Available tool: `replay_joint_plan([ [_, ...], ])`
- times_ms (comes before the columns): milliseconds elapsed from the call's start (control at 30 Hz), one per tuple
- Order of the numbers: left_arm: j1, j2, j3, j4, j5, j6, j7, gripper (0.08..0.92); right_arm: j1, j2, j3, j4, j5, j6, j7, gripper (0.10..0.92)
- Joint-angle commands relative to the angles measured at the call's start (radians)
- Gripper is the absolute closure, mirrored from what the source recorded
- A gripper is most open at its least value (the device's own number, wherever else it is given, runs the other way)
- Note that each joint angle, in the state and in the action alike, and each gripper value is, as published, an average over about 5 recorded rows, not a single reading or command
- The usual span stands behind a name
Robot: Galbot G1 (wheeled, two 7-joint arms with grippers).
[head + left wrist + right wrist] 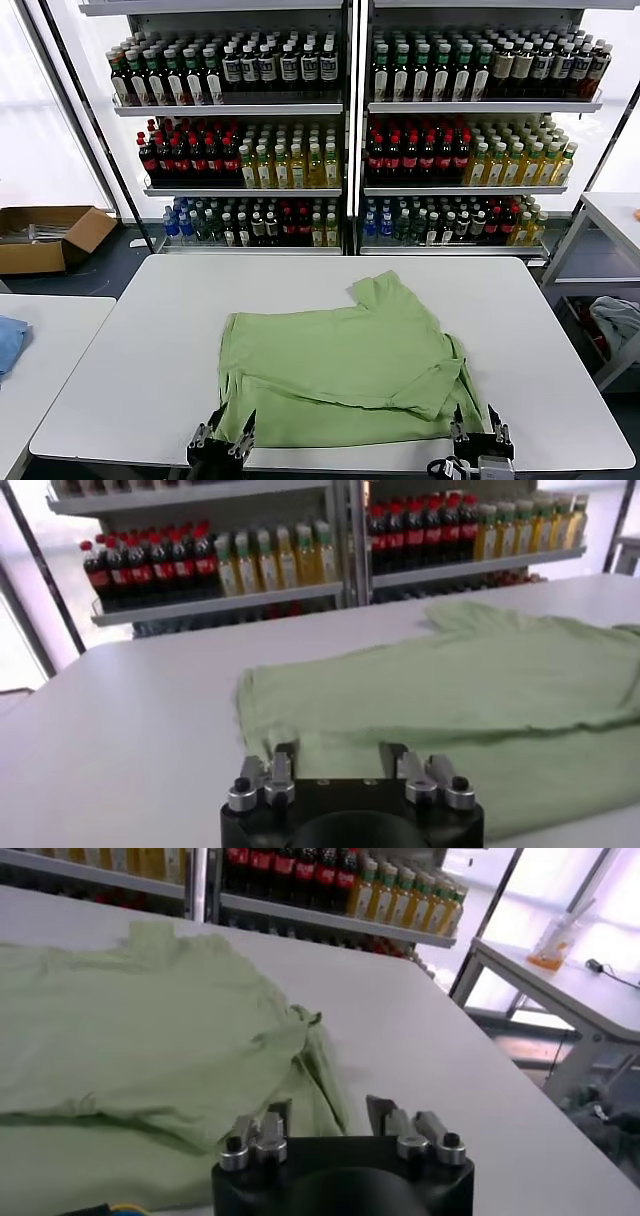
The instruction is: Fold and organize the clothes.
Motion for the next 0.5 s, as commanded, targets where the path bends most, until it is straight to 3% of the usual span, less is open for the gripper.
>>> replay_joint_plan([
  [33,-0.189,-0.03,-0.049,0.102,-0.07,0.035,0.003,0.377,0.19,0.004,-0.006,-0.152,-0.024,-0.014,-0.025,0.321],
  [233,-0.274,-0.017,-0.063,0.172,-0.11,0.06,0.014,0.215,0.33,0.003,-0.03,-0.246,-0.031,-0.017,-0.032,0.21],
  [500,-0.392,0.01,-0.065,0.257,-0.148,0.085,0.023,0.177,0.532,0.032,-0.052,-0.423,-0.009,-0.018,-0.029,0.203],
])
